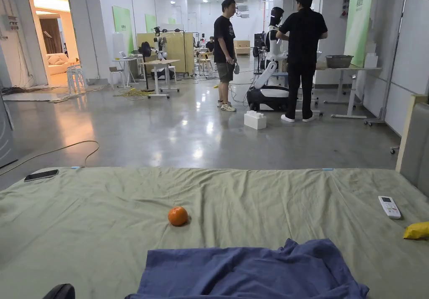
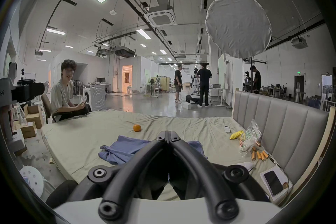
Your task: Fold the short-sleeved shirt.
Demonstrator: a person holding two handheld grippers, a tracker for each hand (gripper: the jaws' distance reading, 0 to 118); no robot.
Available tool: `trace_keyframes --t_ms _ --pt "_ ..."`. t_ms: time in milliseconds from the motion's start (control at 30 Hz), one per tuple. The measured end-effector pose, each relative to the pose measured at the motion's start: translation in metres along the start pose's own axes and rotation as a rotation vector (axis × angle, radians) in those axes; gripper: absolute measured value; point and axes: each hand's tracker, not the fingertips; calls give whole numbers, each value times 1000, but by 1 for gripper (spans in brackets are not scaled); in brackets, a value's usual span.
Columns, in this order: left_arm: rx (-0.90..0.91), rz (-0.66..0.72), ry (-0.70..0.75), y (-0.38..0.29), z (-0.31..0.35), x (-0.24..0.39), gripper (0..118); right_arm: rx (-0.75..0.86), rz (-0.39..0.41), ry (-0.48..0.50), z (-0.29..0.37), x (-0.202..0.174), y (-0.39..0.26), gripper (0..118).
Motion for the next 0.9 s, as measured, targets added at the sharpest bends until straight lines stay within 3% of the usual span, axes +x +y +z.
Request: trace_keyframes --t_ms 400,433,533,600,700,833,867,900 --pt "-64 104 -25 -19 -27 -14 0 -30 -78 12 -12 7 -3 0" --pt "-64 137 -2 -27 -36 -17 5 -45 -102 18 -14 9 -7 0" --pt "-146 238 11 -62 -77 -38 41 -70 -121 23 -19 11 -17 0" --pt "-302 286 -85 -93 -115 -46 45 -103 -125 22 -25 13 -26 0" --pt "-507 326 -81 -156 -176 -52 72 -164 -134 10 -37 15 -39 0" --pt "-617 413 -105 -222 -252 -52 73 -285 -147 0 -52 23 -61 0" --pt "-668 423 -97 -237 -269 -53 73 -238 -94 -18 -55 26 -61 0" --pt "-698 428 -74 -252 -287 -55 73 -273 -96 -30 -56 27 -64 0"
